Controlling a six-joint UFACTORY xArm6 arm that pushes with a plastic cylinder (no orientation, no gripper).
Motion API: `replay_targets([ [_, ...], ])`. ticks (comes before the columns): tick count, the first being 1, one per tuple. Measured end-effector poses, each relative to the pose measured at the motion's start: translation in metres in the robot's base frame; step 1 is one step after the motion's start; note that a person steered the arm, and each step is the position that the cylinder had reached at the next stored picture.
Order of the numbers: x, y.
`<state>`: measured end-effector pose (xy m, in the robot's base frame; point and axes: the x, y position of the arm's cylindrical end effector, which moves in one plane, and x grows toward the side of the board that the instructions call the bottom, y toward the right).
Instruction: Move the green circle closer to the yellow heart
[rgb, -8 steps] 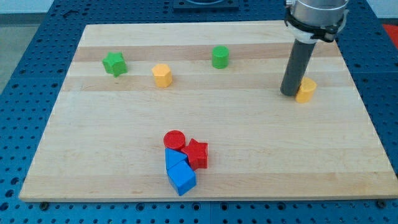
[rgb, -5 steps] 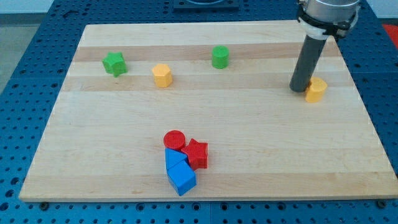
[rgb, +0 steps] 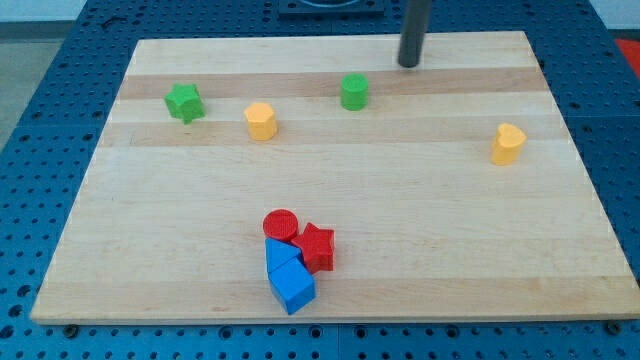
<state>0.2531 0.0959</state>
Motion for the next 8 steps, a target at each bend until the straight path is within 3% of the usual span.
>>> replay_targets([
  [2, 0.002, -0.099],
  [4, 0.047, -0.129],
  [8, 0.116, -0.014],
])
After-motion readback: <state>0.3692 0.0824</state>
